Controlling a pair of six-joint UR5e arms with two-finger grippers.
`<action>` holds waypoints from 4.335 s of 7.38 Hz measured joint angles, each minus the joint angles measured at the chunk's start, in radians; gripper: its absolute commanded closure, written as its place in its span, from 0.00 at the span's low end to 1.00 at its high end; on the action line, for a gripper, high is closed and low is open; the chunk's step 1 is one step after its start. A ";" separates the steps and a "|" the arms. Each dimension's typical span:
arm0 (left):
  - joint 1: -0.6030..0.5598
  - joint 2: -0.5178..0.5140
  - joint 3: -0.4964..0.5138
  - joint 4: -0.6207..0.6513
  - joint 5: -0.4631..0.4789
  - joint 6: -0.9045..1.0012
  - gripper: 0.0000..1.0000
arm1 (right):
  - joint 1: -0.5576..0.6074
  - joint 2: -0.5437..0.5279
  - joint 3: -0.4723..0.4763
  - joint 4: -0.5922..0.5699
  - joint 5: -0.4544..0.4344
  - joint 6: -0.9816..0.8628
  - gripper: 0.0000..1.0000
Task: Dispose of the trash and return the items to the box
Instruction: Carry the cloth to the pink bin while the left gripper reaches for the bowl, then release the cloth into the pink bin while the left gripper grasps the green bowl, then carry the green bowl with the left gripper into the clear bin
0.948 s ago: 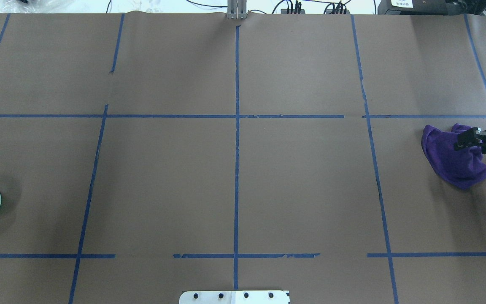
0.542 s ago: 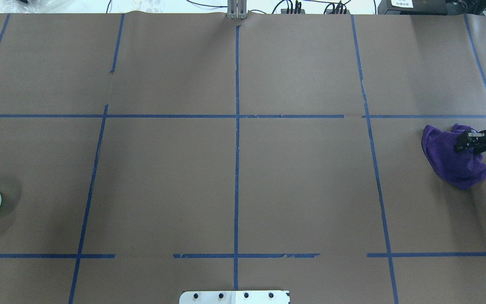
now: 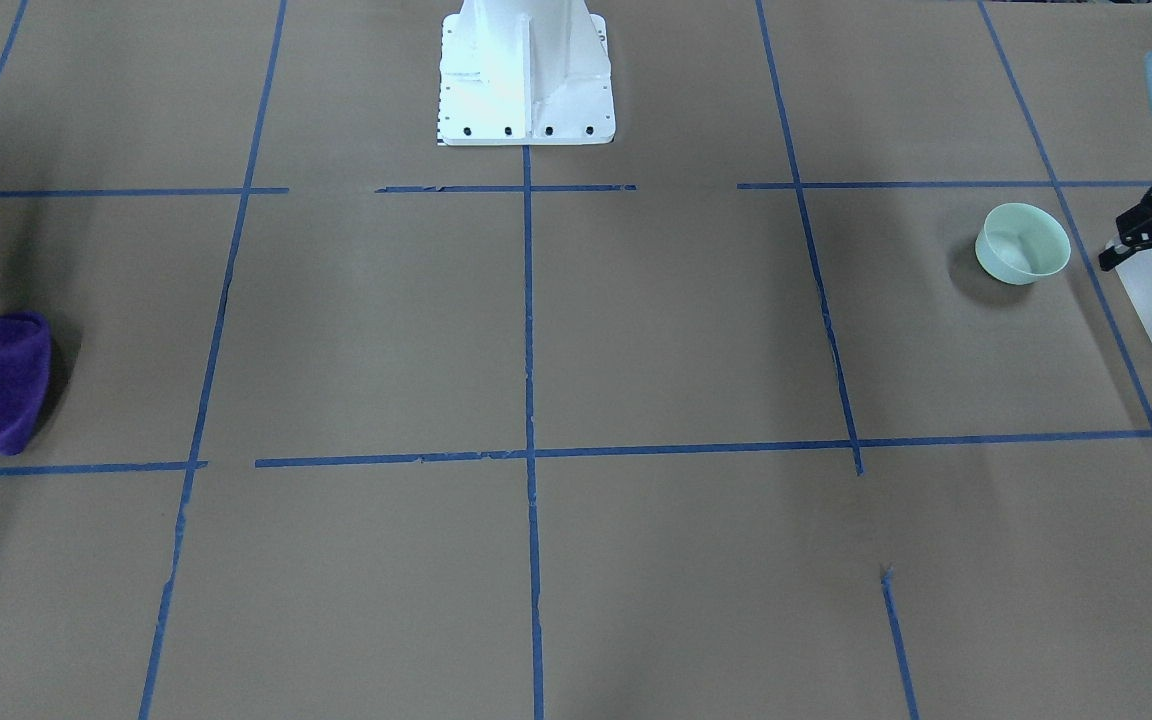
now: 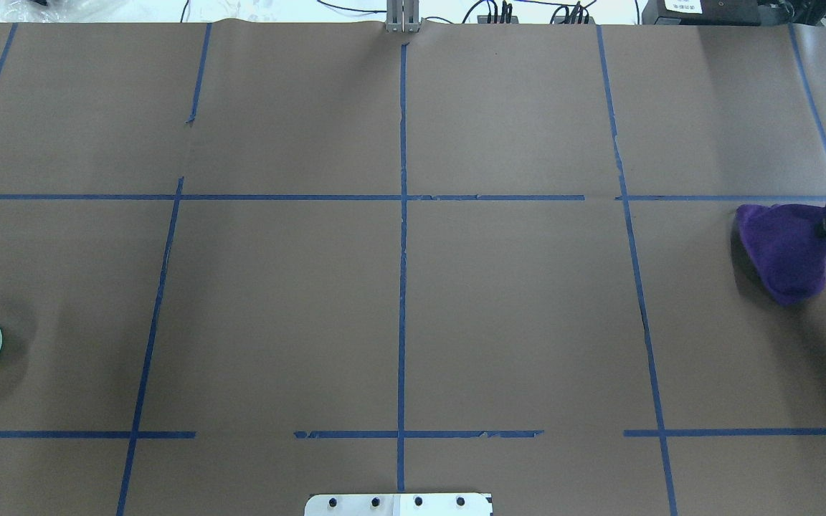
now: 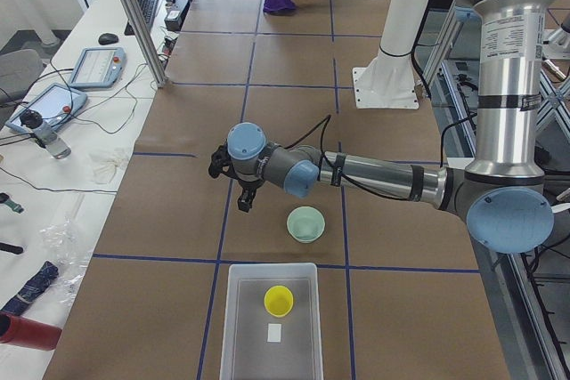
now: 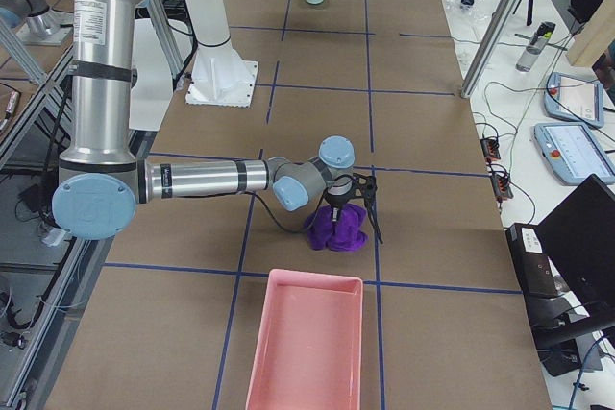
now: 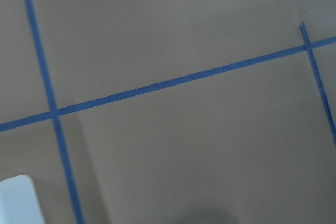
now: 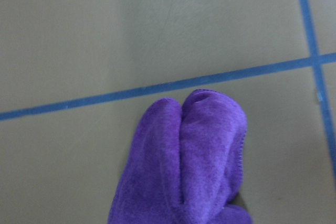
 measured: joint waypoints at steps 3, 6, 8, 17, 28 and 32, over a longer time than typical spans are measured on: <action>0.080 0.006 0.030 -0.146 0.004 -0.136 0.01 | 0.409 -0.014 -0.005 -0.332 0.048 -0.589 1.00; 0.088 0.007 0.042 -0.157 0.004 -0.147 0.01 | 0.618 0.053 -0.035 -0.661 -0.079 -1.051 1.00; 0.094 0.007 0.053 -0.157 0.004 -0.146 0.01 | 0.631 0.049 -0.108 -0.651 -0.094 -1.111 1.00; 0.212 0.270 0.032 -0.280 0.215 -0.056 0.01 | 0.565 0.049 -0.213 -0.542 0.005 -1.081 0.00; 0.293 0.226 0.137 -0.302 0.220 -0.048 0.71 | 0.559 0.050 -0.210 -0.542 0.007 -1.081 0.00; 0.297 0.225 0.167 -0.346 0.218 -0.050 1.00 | 0.559 0.049 -0.206 -0.542 0.008 -1.082 0.00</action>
